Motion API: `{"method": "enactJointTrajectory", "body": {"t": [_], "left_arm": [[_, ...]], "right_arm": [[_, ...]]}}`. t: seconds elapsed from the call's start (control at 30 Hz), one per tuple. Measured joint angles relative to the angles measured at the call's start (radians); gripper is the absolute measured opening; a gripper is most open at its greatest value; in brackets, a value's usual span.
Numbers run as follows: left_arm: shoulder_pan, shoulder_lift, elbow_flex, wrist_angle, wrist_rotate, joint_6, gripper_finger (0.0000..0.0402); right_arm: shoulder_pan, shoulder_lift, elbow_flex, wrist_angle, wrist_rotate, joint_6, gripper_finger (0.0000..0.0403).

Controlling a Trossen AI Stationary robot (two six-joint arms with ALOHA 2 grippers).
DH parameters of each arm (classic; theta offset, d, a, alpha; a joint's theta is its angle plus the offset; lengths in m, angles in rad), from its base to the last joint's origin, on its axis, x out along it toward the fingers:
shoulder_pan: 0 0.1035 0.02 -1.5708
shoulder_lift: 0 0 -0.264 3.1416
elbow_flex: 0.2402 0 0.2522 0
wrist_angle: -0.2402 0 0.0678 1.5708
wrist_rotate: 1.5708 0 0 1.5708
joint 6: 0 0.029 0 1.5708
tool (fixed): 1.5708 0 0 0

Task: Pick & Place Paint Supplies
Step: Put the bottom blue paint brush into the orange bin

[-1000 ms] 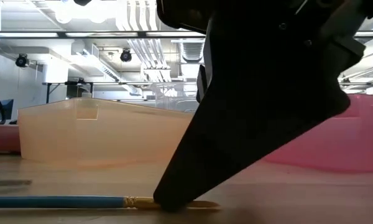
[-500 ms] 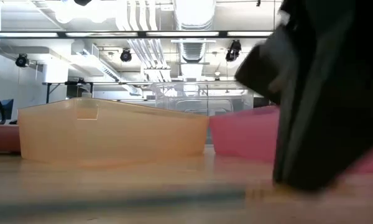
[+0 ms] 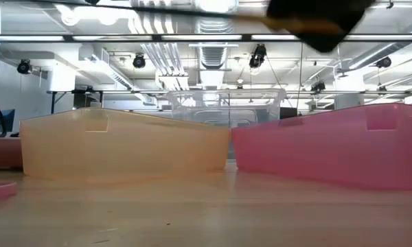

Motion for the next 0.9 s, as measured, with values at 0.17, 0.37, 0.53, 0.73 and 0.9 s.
{"method": "enactJointTrajectory", "body": {"t": [0.17,0.37,0.53,0.73,0.9], "left_arm": [[-0.018,0.009,-0.004,0.076,-0.006,0.042,0.0121],[-0.018,0.006,-0.004,0.092,-0.042,0.052,0.0121],[-0.018,0.003,-0.004,0.097,-0.057,0.051,0.0121],[-0.018,0.002,-0.002,0.111,-0.072,0.048,0.0121],[-0.018,0.002,-0.002,0.117,-0.091,0.049,0.0121]], "right_arm": [[0.002,-0.085,0.002,-0.003,0.145,0.024,0.0008],[-0.023,-0.150,0.002,-0.050,0.238,0.024,0.0008],[-0.092,-0.162,0.002,-0.100,0.222,-0.058,0.0008],[-0.225,-0.172,0.002,-0.119,0.114,-0.230,0.0008],[-0.347,-0.172,0.002,-0.123,-0.029,-0.430,0.0008]]}}
